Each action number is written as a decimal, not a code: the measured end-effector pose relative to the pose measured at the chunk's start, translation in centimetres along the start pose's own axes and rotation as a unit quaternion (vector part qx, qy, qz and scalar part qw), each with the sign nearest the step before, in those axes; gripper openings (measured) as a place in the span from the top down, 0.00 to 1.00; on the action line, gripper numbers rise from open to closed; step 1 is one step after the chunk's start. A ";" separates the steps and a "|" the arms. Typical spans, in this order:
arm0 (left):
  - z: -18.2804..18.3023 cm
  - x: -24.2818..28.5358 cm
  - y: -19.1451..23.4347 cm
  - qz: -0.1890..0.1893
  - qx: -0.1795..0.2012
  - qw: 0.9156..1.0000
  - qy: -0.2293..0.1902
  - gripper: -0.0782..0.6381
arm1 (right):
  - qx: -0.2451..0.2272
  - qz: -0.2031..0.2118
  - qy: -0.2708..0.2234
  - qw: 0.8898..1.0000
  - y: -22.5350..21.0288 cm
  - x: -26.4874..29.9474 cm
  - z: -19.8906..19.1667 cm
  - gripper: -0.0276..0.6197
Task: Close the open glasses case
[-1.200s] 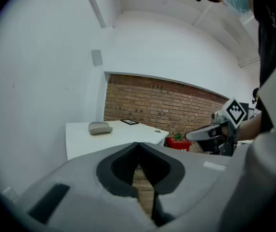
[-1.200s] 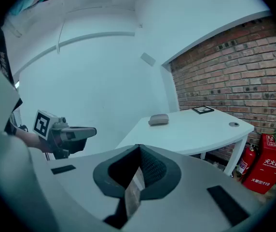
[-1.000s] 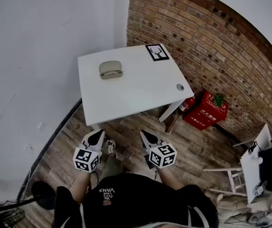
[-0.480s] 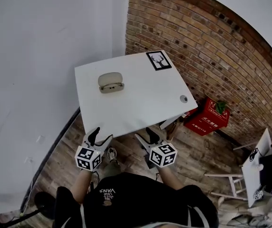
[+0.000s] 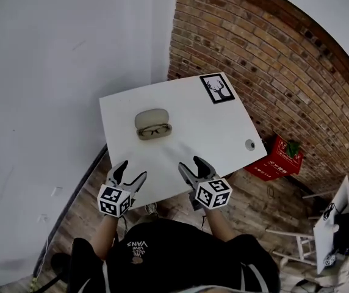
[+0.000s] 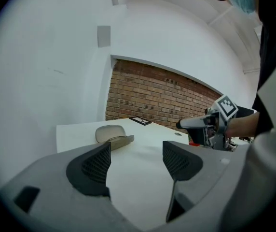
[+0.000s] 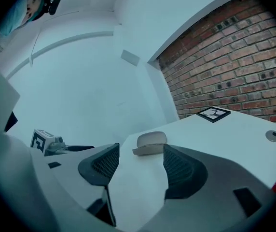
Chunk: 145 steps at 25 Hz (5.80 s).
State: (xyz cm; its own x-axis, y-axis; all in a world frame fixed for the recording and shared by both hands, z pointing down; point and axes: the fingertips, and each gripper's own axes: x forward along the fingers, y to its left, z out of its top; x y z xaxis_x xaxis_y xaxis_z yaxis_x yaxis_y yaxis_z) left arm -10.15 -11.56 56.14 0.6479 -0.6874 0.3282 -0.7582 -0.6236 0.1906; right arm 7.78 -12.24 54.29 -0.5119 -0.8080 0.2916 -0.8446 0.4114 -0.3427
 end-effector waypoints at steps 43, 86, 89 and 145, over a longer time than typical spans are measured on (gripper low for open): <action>-2.0 14.3 12.8 0.201 -0.081 0.972 0.086 0.41 | -0.096 0.008 0.163 0.982 -16.3 28.9 5.1 0.58; -6.9 14.9 4.6 -0.028 0.149 0.964 0.220 0.34 | -0.092 0.005 0.210 0.973 -9.2 22.0 -1.7 0.59; -7.7 15.0 4.5 -0.029 0.156 0.959 0.236 0.34 | -0.090 0.004 0.212 0.973 -9.2 21.8 -2.1 0.59; -1.8 4.9 -0.9 0.030 0.145 0.984 0.096 0.88 | -0.036 -0.020 0.047 0.998 -1.2 -1.0 -2.2 0.96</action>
State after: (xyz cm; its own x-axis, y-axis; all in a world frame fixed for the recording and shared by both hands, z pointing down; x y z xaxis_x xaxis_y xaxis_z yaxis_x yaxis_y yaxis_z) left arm -6.47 -13.68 59.22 0.5558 -0.6605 0.5047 -0.7234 -0.6835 -0.0977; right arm 8.94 -10.97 56.33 -0.4878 -0.7827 0.3865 -0.8716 0.4124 -0.2650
